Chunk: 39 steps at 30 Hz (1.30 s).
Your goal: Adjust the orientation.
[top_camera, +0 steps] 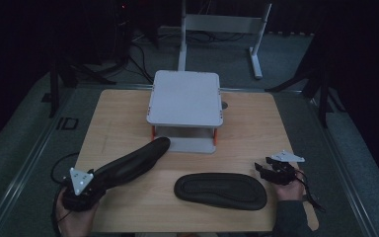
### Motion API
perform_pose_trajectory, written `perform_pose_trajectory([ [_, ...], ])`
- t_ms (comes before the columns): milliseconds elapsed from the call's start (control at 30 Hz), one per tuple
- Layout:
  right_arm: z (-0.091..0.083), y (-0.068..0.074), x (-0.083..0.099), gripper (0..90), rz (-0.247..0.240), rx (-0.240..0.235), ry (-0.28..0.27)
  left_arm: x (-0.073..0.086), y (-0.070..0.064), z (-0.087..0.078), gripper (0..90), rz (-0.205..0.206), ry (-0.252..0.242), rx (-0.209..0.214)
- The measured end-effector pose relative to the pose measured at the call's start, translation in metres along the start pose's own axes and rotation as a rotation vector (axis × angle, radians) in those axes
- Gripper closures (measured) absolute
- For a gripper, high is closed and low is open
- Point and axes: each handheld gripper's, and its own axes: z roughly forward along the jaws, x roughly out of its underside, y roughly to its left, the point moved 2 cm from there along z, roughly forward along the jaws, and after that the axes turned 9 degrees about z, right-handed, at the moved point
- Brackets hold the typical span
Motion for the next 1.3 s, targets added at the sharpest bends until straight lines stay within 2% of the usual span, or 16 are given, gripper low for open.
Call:
perform_pose_trajectory([
  [133, 0.000, 0.000, 0.000, 42.9, -0.002, 0.001, 0.001, -0.006, 0.014, 0.020, 48.7, -0.030, 0.018, -0.010],
  [267, 0.000, -0.001, 0.000, 42.8, -0.003, 0.002, 0.001, -0.009, 0.019, 0.028, 47.2, -0.053, 0.023, -0.027],
  [367, 0.001, 0.000, 0.000, 42.8, -0.003, 0.001, 0.003, -0.014, 0.022, 0.026, 45.0, -0.066, -0.010, -0.054],
  [467, 0.001, 0.000, 0.000, 42.8, -0.004, 0.000, 0.001, -0.020, 0.027, 0.025, 43.3, -0.106, -0.043, -0.030],
  [600, 0.001, 0.000, 0.000, 42.8, -0.008, 0.001, 0.004, -0.030, 0.023, 0.035, 42.3, -0.107, -0.020, -0.013],
  [700, 0.001, 0.000, 0.000, 42.8, -0.007, 0.001, 0.004, -0.037, 0.016, 0.050, 40.3, -0.103, 0.010, -0.007],
  [767, 0.001, 0.000, 0.000, 42.8, -0.006, 0.001, 0.004, -0.039, 0.014, 0.062, 37.7, -0.118, 0.037, -0.020],
  [867, 0.001, 0.000, 0.000, 42.8, -0.005, 0.001, 0.003, -0.039, 0.016, 0.082, 34.4, -0.166, 0.082, -0.008],
  [967, 0.001, 0.000, 0.000, 42.8, -0.005, 0.001, 0.003, -0.038, 0.015, 0.098, 32.9, -0.173, 0.129, -0.017],
  [1033, 0.001, 0.000, 0.000, 42.7, -0.004, 0.001, 0.003, -0.037, 0.015, 0.106, 35.0, -0.184, 0.142, -0.013],
  [1067, 0.001, 0.000, 0.000, 42.7, -0.005, 0.001, 0.003, -0.036, 0.016, 0.108, 37.2, -0.198, 0.132, 0.009],
  [1100, 0.001, -0.001, 0.000, 42.7, -0.004, 0.001, 0.003, -0.036, 0.016, 0.108, 43.0, -0.207, 0.126, 0.022],
  [1167, 0.001, -0.001, 0.000, 42.7, -0.004, 0.001, 0.003, -0.037, 0.016, 0.107, 48.1, -0.207, 0.130, 0.039],
  [1267, 0.002, 0.000, 0.000, 42.7, -0.007, 0.000, 0.005, -0.037, 0.016, 0.106, 49.4, -0.202, 0.137, 0.045],
  [1300, 0.002, 0.000, 0.000, 42.7, -0.008, 0.000, 0.005, -0.037, 0.016, 0.105, 48.7, -0.212, 0.134, 0.050],
])
